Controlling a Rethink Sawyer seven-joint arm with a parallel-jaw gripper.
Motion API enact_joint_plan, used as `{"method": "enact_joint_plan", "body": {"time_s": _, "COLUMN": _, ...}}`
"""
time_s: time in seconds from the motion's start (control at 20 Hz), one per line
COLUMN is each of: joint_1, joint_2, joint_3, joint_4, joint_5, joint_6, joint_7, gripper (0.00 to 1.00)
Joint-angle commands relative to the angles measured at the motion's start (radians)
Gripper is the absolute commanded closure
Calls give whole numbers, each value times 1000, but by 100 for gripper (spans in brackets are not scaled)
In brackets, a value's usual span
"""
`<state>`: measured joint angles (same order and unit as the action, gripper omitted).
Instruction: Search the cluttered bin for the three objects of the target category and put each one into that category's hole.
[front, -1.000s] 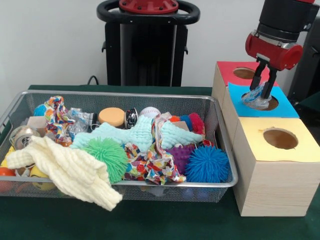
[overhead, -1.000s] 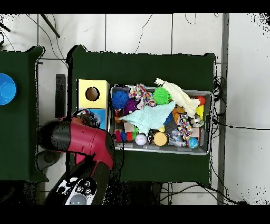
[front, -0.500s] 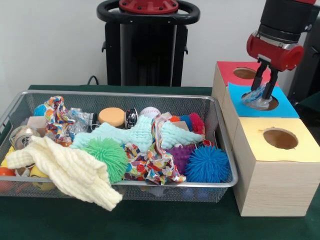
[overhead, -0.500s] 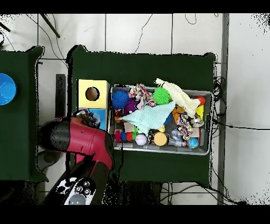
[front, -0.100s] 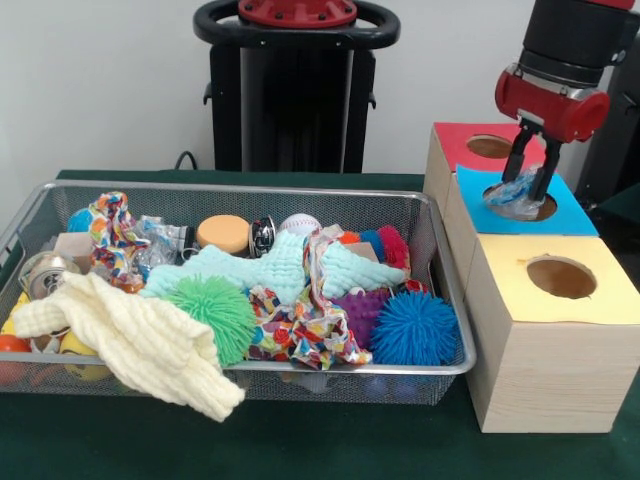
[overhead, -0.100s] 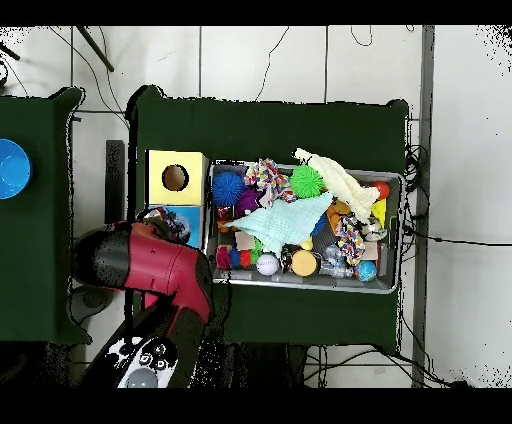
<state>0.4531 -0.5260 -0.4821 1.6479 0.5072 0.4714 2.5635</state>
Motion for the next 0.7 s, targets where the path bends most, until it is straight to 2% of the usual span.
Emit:
{"method": "enact_joint_plan", "body": {"time_s": 0.05, "joint_1": -19, "joint_2": 101, "joint_3": 62, "joint_4": 32, "joint_5": 28, "joint_6": -97, "joint_7": 222, "gripper": 0}}
{"method": "enact_joint_plan", "body": {"time_s": 0.25, "joint_1": -53, "joint_2": 84, "joint_3": 95, "joint_4": 33, "joint_5": 15, "joint_6": -60, "joint_7": 164, "gripper": 0}}
{"method": "enact_joint_plan", "body": {"time_s": 0.7, "joint_1": -58, "joint_2": 72, "joint_3": 86, "joint_4": 27, "joint_5": 9, "joint_6": -47, "joint_7": 155, "gripper": 0}}
